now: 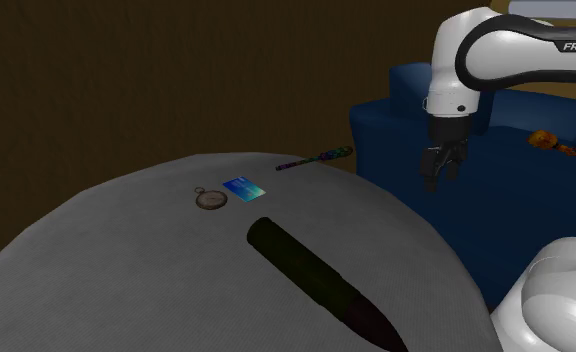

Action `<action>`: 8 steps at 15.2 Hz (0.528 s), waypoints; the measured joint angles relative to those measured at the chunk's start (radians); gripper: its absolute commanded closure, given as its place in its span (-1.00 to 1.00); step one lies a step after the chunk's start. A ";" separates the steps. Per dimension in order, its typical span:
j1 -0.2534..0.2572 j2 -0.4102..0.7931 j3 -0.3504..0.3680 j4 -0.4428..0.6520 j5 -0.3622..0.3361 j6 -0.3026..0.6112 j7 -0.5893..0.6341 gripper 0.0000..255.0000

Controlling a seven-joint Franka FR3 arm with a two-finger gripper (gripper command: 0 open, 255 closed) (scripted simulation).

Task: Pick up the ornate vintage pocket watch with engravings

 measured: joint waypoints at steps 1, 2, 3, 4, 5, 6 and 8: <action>0.000 0.000 0.000 0.000 0.000 0.000 0.000 -1.00; 0.005 0.009 0.009 0.007 0.010 0.004 0.010 -1.00; 0.011 0.020 0.021 0.011 0.024 0.012 0.025 -1.00; 0.018 0.024 0.035 0.011 0.040 0.020 0.042 -1.00; 0.027 0.051 0.053 0.029 0.059 0.032 0.063 -1.00; 0.036 0.067 0.070 0.039 0.078 0.043 0.084 -1.00; 0.052 0.096 0.102 0.059 0.111 0.061 0.123 -1.00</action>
